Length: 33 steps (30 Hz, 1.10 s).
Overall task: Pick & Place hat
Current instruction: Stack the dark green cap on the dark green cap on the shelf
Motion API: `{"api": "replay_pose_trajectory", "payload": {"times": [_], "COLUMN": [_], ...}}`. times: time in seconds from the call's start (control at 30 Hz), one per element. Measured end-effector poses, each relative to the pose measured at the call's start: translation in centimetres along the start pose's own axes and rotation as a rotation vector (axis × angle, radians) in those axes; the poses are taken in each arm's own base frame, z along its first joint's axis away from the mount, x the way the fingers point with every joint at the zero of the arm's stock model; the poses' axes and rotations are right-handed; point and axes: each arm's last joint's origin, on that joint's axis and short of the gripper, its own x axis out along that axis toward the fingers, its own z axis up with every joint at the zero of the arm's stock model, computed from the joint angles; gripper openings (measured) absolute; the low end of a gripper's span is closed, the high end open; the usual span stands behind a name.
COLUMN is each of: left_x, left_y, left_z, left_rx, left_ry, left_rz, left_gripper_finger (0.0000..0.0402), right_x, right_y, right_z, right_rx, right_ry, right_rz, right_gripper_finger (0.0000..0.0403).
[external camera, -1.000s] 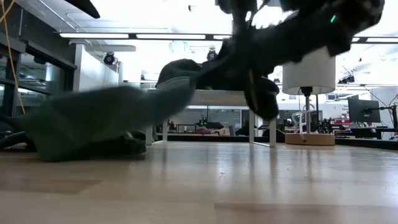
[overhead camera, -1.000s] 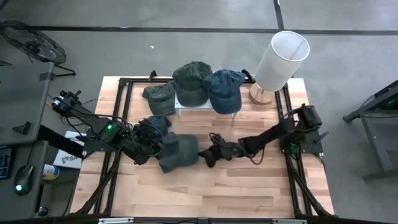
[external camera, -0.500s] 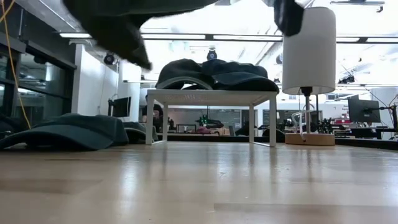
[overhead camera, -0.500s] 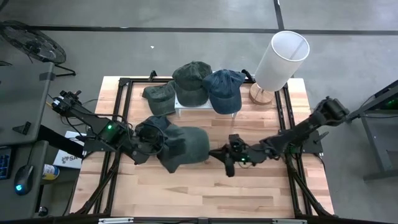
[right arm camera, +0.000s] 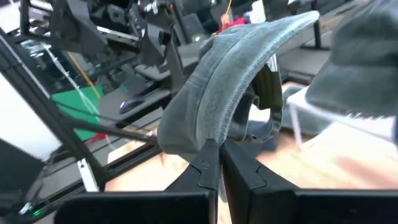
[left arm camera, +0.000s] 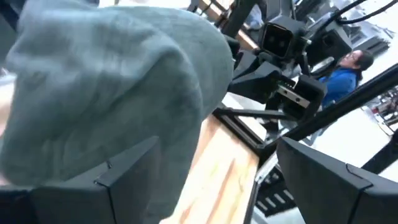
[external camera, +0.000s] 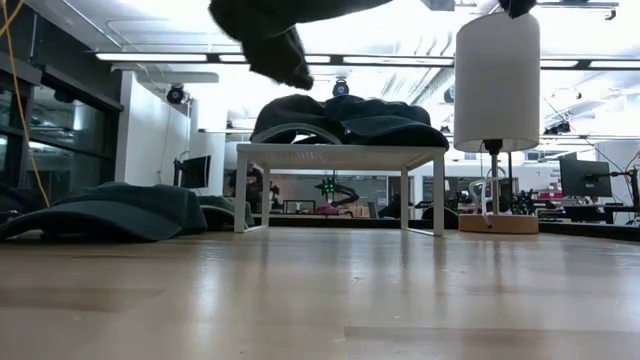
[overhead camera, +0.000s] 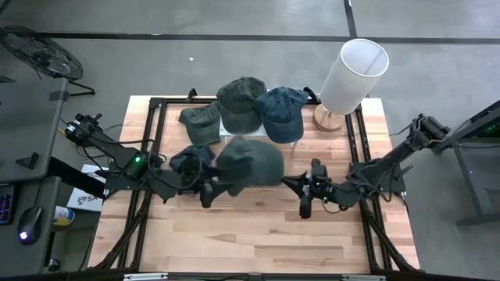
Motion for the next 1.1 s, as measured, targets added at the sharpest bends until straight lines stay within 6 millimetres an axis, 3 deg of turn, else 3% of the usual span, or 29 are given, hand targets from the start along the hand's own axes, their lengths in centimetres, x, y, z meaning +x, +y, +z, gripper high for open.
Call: {"api": "replay_pose_trajectory", "payload": {"times": [0.53, 0.8, 1.1], "left_x": [-0.1, 0.1, 1.7], "left_y": [0.3, 0.4, 0.2], "left_z": [0.5, 0.5, -1.0], "left_rx": [0.107, 0.209, 0.326], "left_ry": [-0.174, -0.235, -0.212], "left_rz": [0.134, 0.207, 0.247], "left_gripper_finger": [0.0317, 0.0317, 0.0317], "right_x": [-4.4, -4.7, -4.4], "right_y": [-0.2, -0.3, -0.4], "right_z": [3.6, 4.1, 4.2], "right_rx": [-0.111, -0.147, -0.170], "right_ry": [-0.116, -0.116, -0.110], "right_rz": [-0.036, -0.013, 0.006], "right_gripper_finger": [0.0000, 0.0000, 0.0000]}}
